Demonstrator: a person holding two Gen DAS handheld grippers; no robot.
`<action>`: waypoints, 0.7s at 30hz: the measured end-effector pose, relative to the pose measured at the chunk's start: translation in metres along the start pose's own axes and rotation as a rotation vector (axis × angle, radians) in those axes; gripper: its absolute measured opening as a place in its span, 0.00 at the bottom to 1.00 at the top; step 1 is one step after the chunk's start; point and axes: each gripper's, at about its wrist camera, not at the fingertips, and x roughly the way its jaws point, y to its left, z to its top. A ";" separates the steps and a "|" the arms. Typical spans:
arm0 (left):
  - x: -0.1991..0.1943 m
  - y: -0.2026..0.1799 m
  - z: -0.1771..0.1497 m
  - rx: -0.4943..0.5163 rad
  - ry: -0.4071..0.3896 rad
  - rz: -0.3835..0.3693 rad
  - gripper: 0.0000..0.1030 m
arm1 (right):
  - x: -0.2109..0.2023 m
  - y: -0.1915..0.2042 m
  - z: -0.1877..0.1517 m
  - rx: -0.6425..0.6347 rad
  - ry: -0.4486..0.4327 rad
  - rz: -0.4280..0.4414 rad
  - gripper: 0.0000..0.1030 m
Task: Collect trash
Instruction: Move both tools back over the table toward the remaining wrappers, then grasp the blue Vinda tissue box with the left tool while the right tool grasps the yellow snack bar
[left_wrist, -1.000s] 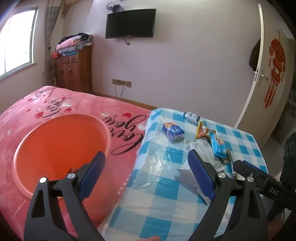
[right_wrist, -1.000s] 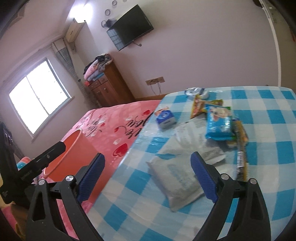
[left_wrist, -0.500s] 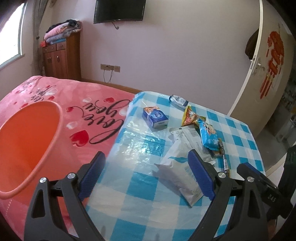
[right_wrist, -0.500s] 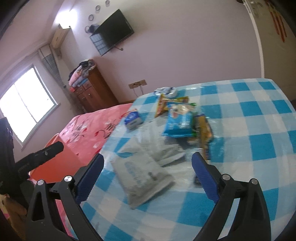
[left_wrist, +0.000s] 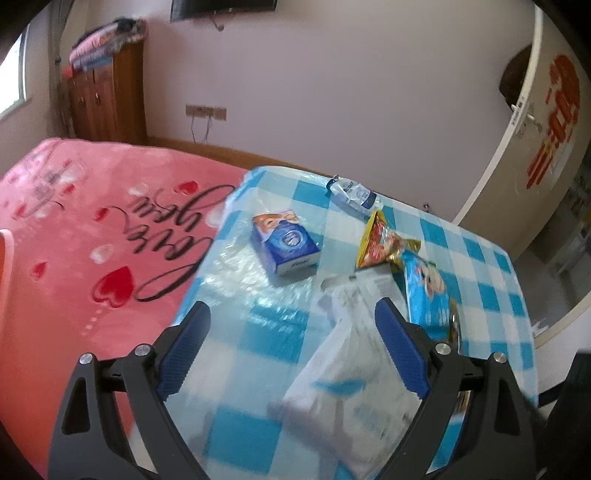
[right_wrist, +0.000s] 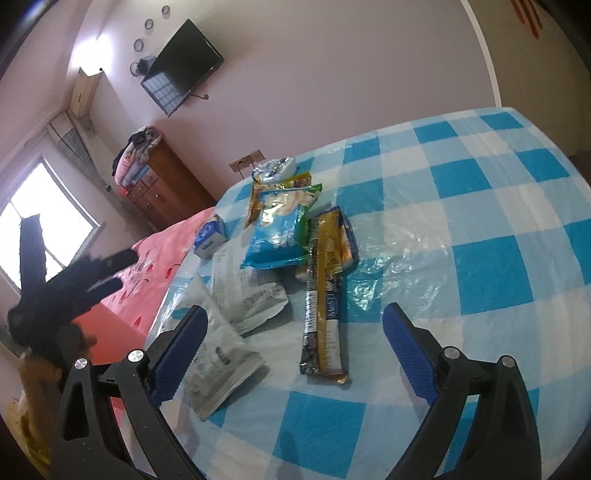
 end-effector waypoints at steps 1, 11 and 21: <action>0.010 0.001 0.006 -0.015 0.014 -0.014 0.88 | 0.002 -0.001 0.000 -0.003 0.004 -0.002 0.92; 0.091 0.004 0.048 -0.122 0.102 -0.015 0.88 | 0.018 -0.010 0.006 -0.018 0.019 -0.020 0.92; 0.131 0.006 0.060 -0.157 0.130 0.044 0.88 | 0.024 -0.011 0.009 -0.031 0.026 0.010 0.72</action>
